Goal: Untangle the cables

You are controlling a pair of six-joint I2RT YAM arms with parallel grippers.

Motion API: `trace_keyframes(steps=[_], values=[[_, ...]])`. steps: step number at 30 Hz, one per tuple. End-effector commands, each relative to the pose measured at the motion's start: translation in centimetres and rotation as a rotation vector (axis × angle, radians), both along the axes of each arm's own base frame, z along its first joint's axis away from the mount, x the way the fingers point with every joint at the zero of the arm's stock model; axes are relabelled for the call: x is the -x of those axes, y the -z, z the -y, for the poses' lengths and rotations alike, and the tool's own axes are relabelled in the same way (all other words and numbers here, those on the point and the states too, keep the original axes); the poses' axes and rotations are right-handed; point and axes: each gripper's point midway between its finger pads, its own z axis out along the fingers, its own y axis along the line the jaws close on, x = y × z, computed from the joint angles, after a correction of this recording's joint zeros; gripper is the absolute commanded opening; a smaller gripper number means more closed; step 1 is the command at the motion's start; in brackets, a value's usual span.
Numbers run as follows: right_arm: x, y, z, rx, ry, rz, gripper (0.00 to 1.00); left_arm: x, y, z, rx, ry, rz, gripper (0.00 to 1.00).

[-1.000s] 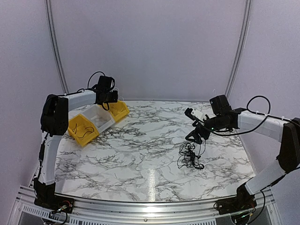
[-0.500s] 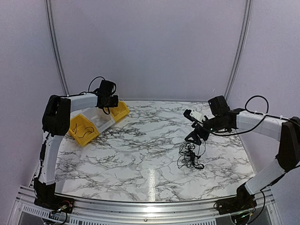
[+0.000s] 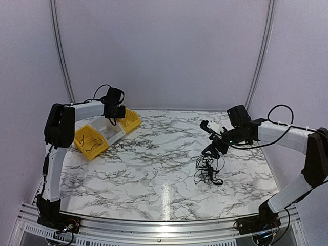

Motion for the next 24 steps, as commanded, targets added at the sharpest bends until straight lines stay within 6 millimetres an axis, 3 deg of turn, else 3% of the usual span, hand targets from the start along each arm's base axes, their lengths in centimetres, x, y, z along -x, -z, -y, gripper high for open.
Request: trace_keyframes(steps=[1, 14, 22, 24], values=[[-0.1, -0.5, -0.4, 0.008, -0.013, 0.015, 0.98, 0.0, -2.4, -0.3, 0.011, -0.015, 0.007, 0.30], [0.2, -0.7, -0.8, 0.019, -0.030, 0.026, 0.99, 3.3, -8.0, -0.8, 0.130, -0.006, -0.003, 0.62], [0.3, -1.1, -0.7, 0.019, -0.031, 0.040, 0.99, 5.8, -8.7, -0.8, 0.180, 0.015, -0.088, 0.63], [0.3, -1.2, -0.7, 0.016, -0.032, 0.040, 0.98, 7.0, -10.1, -0.2, 0.185, 0.044, -0.069, 0.60]])
